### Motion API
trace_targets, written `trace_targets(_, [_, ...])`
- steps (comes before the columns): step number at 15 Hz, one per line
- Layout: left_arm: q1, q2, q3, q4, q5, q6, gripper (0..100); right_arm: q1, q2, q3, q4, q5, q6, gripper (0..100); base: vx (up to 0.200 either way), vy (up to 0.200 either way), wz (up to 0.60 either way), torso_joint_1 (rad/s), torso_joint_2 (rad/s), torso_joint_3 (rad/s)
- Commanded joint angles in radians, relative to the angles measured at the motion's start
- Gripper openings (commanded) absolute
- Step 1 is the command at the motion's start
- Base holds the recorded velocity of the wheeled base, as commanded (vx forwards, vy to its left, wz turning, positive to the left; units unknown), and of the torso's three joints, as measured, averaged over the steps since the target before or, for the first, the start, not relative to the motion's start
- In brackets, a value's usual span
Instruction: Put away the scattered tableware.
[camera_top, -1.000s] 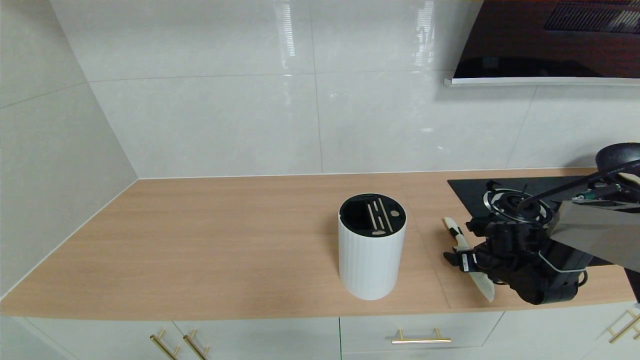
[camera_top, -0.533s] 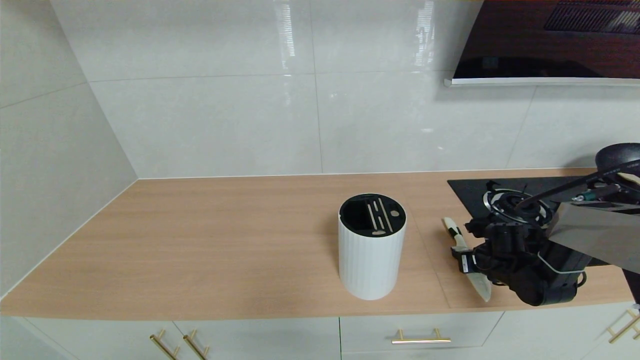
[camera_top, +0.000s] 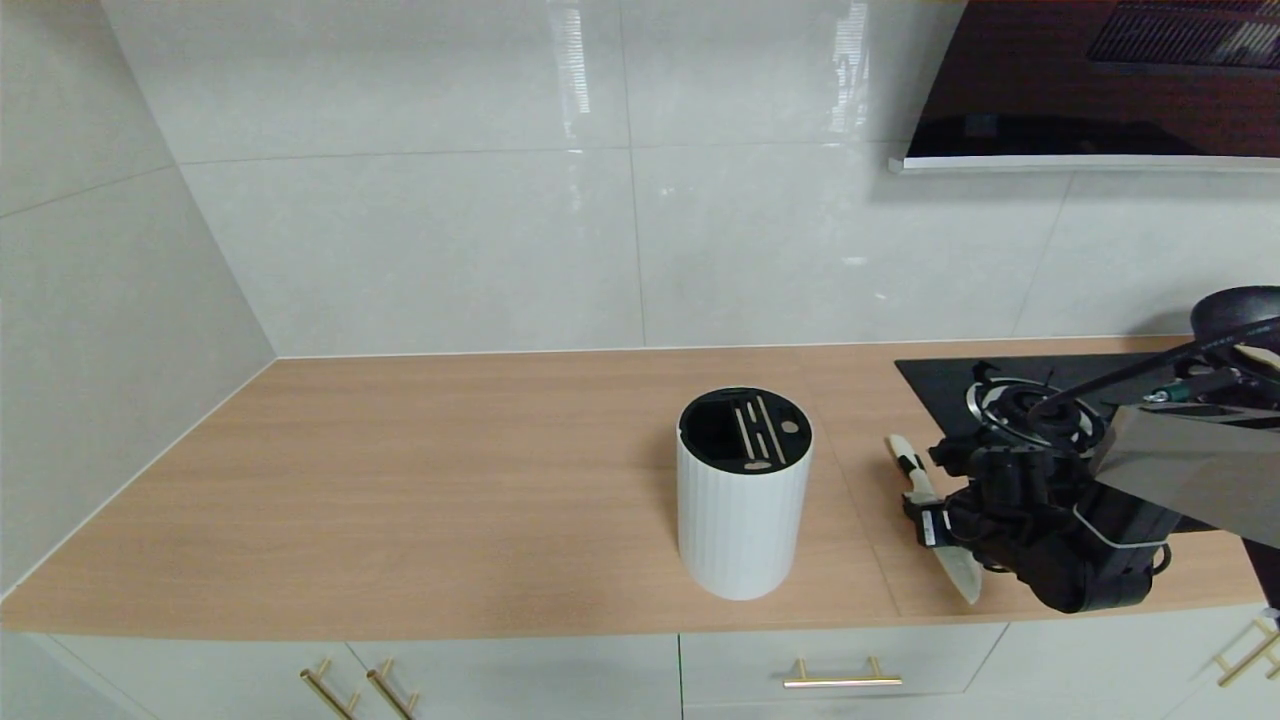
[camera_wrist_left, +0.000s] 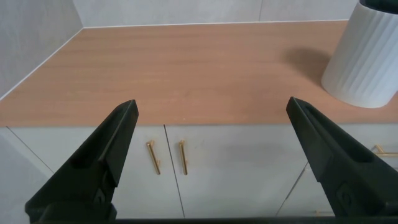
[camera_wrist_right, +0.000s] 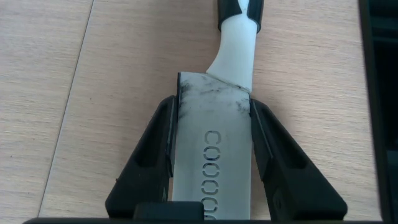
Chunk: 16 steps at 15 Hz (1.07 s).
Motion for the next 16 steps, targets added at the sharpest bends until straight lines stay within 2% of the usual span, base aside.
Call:
trace_targets(1, [0.000,0.002,0.000,0.000,0.001,-0.001,100,-0.002,-0.035,0.006,-0.017,-0.006,0.001,0,0.000,0.000,0.00,0.000,0.00,0.000])
trace_targets(3, [0.000,0.000,-0.004,-0.009,0.001,0.036,100,-0.004,-0.170,0.043,-0.012,-0.024,0.002,0,0.000,0.000,0.00,0.000,0.00,0.000])
trace_targets(4, [0.000,0.002,-0.053,-0.017,-0.022,0.043,100,0.001,-0.245,0.052,-0.003,-0.043,0.004,0,0.000,0.000,0.00,0.000,0.00,0.000])
trace_targets(5, [-0.003,0.012,-0.130,0.003,-0.089,0.043,100,0.001,-0.314,0.047,0.016,-0.063,0.006,0,0.000,0.000,0.00,0.000,0.00,0.000])
trace_targets(6, [-0.003,0.092,-0.228,0.054,-0.192,0.043,100,0.004,-0.391,0.018,0.056,-0.067,0.007,0,0.000,0.000,0.00,0.000,0.00,0.000])
trace_targets(7, [-0.003,0.218,-0.328,0.077,-0.269,0.043,100,0.025,-0.463,-0.020,0.120,-0.069,0.007,0,0.000,0.000,0.00,0.000,0.00,0.000])
trace_targets(10, [-0.007,0.614,-0.555,0.075,-0.346,0.037,100,0.071,-0.624,-0.080,0.246,-0.069,0.010,0,0.000,0.000,0.00,0.000,0.00,0.000])
trace_targets(11, [-0.018,0.676,-0.589,0.075,-0.352,0.026,100,0.082,-0.645,-0.080,0.252,-0.069,0.013,0,0.000,0.000,0.00,0.000,0.00,0.000])
trace_targets(12, [-0.138,0.864,-0.704,0.072,-0.353,-0.049,100,0.156,-0.721,-0.057,0.273,-0.070,0.090,0,0.000,0.000,0.00,0.000,0.00,0.000])
trace_targets(13, [-0.216,0.936,-0.753,0.062,-0.347,-0.119,100,0.203,-0.764,-0.042,0.298,-0.075,0.102,0,0.000,0.000,0.00,0.000,0.00,0.000])
trace_targets(14, [-0.319,1.046,-0.811,-0.003,-0.344,-0.267,100,0.269,-0.834,-0.025,0.347,-0.081,0.105,0,0.000,0.000,0.00,0.000,0.00,0.000])
trace_targets(15, [-0.386,1.121,-0.836,-0.087,-0.338,-0.360,100,0.331,-0.880,-0.011,0.385,-0.093,0.107,0,0.000,0.000,0.00,0.000,0.00,0.000])
trace_targets(16, [-0.419,1.200,-0.851,-0.198,-0.326,-0.438,100,0.395,-0.918,-0.006,0.422,-0.120,0.107,0,0.000,0.000,0.00,0.000,0.00,0.000])
